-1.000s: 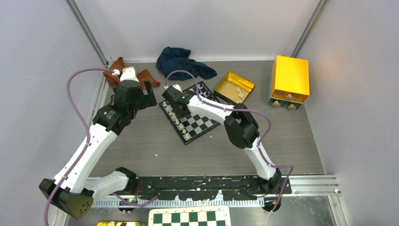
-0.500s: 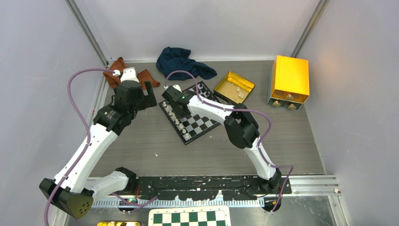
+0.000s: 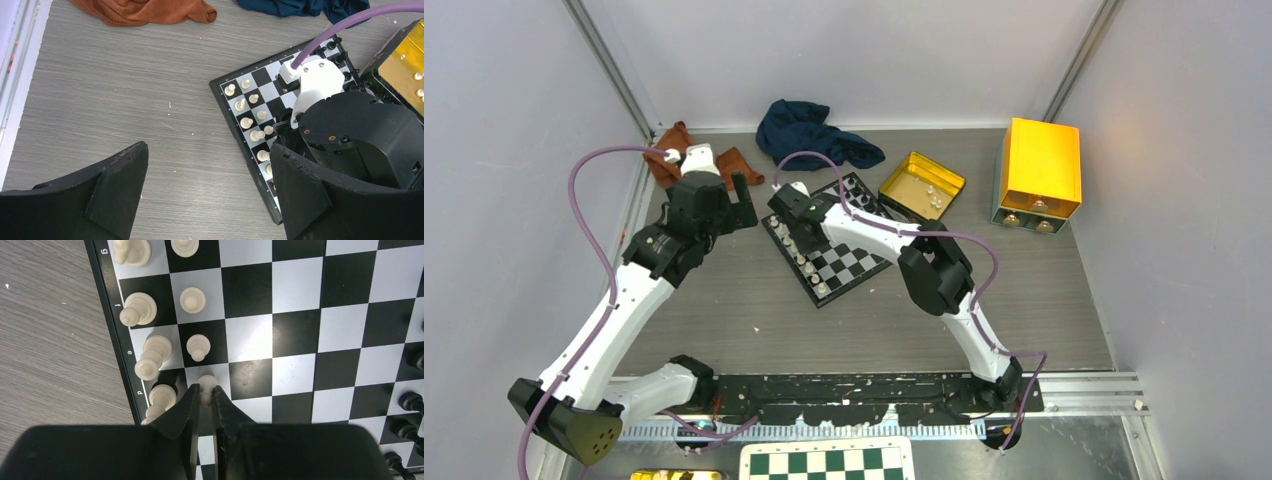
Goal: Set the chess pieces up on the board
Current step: Place the chess piece on the chessboard.
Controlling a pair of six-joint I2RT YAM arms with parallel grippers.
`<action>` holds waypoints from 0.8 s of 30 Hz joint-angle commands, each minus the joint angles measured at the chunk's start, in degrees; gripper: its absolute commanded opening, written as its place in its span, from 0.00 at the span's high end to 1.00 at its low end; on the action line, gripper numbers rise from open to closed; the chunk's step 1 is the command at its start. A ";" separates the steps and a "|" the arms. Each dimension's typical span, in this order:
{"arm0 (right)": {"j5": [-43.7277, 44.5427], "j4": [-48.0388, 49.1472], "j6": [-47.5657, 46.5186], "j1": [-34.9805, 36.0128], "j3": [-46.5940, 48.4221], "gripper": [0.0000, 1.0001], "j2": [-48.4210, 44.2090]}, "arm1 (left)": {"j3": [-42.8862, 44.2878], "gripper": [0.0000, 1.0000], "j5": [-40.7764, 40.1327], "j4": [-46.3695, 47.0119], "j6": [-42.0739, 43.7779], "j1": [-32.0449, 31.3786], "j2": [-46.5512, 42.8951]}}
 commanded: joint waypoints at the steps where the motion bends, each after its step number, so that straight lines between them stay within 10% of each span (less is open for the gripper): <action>1: -0.27 0.86 0.25 0.42 1.44 0.99 0.14 | -0.14 0.09 -0.80 2.24 0.40 -0.19 -0.66; 24: -0.48 -0.23 0.16 0.49 2.45 0.84 1.26 | -0.76 0.09 -0.81 2.81 0.45 -0.19 -0.48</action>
